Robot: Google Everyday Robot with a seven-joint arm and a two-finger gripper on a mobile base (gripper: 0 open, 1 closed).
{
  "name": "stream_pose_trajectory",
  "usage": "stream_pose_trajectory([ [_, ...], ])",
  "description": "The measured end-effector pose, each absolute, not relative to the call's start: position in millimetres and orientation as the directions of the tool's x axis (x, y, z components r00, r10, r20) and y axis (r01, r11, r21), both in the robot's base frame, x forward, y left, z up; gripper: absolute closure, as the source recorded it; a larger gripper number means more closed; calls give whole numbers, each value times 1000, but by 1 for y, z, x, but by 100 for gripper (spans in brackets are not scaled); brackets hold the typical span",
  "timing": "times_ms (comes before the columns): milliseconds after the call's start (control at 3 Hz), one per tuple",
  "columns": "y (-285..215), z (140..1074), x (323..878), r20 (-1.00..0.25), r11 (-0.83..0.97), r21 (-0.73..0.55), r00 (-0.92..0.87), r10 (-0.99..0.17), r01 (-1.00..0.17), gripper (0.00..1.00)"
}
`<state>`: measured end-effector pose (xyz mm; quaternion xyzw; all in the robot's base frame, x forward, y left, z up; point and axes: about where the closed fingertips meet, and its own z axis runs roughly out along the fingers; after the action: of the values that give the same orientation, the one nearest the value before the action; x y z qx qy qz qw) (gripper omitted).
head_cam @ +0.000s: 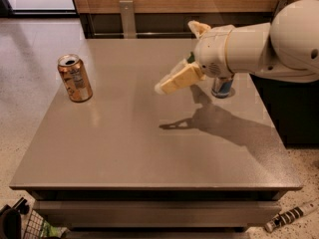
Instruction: Pick orange can
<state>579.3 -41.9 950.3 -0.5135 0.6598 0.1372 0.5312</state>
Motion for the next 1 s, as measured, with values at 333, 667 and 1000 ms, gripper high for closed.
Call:
stream_pose_trajectory([
  [333,3,931,592,-892,421,-307,103,-441,-854,0],
  [667,44,911,605,-924,387,-239,85,-373,-891,0],
  [1000,83,891,612,-950,360,-169,55,-306,-918,0],
])
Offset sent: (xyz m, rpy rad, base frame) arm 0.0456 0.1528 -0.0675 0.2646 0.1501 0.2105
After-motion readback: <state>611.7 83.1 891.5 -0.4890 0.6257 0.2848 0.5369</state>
